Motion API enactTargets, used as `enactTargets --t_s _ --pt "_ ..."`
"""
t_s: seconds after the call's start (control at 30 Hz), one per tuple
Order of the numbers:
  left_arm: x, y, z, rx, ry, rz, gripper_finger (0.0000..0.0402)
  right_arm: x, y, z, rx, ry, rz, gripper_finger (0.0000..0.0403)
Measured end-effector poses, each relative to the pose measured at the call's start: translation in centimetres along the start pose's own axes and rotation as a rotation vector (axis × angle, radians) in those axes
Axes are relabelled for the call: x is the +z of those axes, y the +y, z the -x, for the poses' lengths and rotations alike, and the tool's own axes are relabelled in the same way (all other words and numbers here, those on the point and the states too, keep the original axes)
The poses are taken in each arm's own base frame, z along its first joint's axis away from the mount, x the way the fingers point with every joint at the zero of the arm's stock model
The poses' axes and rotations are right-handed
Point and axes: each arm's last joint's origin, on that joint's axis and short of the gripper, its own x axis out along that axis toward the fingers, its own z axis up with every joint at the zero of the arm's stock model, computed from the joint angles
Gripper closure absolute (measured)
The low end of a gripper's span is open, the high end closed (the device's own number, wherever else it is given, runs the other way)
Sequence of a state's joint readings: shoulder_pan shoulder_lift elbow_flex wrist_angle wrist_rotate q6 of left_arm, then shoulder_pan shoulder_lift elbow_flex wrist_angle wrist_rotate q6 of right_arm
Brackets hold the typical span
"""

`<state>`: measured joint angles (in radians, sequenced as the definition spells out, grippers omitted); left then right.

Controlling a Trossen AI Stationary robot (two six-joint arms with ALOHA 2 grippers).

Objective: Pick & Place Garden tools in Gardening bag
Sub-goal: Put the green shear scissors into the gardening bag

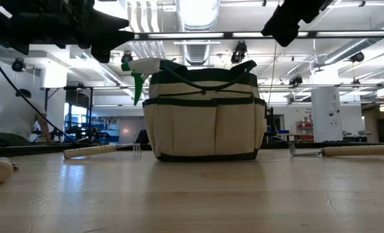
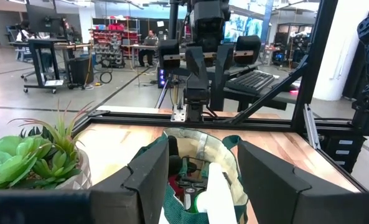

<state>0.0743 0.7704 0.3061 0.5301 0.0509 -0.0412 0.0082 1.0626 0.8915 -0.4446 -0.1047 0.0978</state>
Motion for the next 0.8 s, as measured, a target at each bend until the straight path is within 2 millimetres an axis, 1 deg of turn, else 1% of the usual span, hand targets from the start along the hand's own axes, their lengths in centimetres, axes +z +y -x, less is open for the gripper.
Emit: enactTargets --t_s 0.1,0.2,0.4,0.53,0.8 --pt "0.0 0.0 0.0 0.000 0.000 0.001 0.0206 -0.6 -0.1 0.0 -0.007 0.065 -0.031 0.0343" --pt "0.0 0.0 0.0 0.000 0.000 0.001 0.0206 -1.3 -0.2 0.4 -0.047 0.132 -0.108 0.0345" --pt "0.0 0.0 0.0 0.000 0.000 0.001 0.0206 -3.3 -0.8 1.1 -0.281 0.310 -0.259 0.0336" --pt "0.0 0.0 0.0 0.000 0.000 0.001 0.0206 -4.1 -1.0 0.9 -0.339 0.346 -0.336 0.0322" --pt "0.0 0.0 0.0 0.000 0.000 0.001 0.0206 -4.8 -1.3 0.6 -0.359 0.382 -0.356 0.0282"
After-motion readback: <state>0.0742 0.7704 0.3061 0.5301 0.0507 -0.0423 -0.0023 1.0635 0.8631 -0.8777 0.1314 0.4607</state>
